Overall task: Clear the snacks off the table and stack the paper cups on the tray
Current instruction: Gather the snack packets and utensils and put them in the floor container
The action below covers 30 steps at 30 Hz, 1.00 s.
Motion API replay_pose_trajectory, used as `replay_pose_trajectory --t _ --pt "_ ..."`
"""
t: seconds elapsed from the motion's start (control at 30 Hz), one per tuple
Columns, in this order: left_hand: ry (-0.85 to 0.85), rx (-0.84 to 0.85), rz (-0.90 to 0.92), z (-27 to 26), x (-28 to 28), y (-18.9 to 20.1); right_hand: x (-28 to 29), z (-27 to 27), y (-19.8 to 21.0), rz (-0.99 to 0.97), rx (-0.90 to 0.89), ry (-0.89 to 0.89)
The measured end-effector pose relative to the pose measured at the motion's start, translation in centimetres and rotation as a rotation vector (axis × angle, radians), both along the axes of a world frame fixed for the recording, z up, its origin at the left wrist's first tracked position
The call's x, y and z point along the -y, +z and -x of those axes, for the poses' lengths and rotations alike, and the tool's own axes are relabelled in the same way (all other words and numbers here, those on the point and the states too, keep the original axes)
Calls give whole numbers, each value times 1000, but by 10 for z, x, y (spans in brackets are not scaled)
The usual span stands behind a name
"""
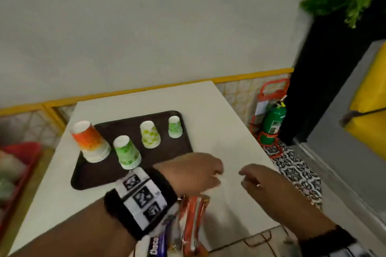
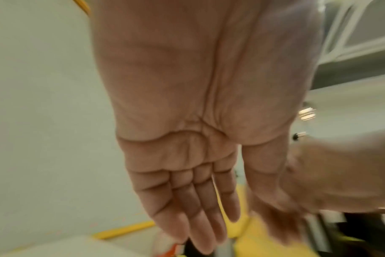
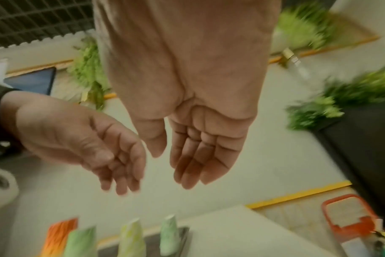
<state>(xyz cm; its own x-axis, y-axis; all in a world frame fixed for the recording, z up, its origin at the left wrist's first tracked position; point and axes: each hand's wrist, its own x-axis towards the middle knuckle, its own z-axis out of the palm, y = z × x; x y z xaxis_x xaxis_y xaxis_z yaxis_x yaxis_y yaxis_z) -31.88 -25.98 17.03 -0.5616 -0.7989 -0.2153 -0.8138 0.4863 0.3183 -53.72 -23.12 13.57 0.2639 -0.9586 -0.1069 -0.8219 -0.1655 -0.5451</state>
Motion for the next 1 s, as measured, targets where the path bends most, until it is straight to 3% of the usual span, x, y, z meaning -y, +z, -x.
replay_pose_trajectory --t 0.07,0.2,0.33,0.47,0.57,0.7,0.8,1.0 --pt "332 -14 8 -76 5 -4 27 -26 -20 -7 -126 136" --pt "628 34 9 -159 -26 -15 75 -65 -62 -52 -352 272" --pt "790 -5 -104 -209 -63 -36 101 -88 -94 -100 -512 312" --pt "873 -45 -166 -224 -83 -62 107 -105 -114 -5 -585 292" --pt "865 -83 -118 -216 -82 -78 108 -107 -121 8 -580 245" --pt "608 9 -2 -181 -56 -83 118 -91 -119 -60 -501 110" --pt "430 157 70 -159 -32 -97 117 -81 -114 -170 -406 103" --pt "373 466 62 -135 1 -114 85 -92 -124 -220 -388 209"
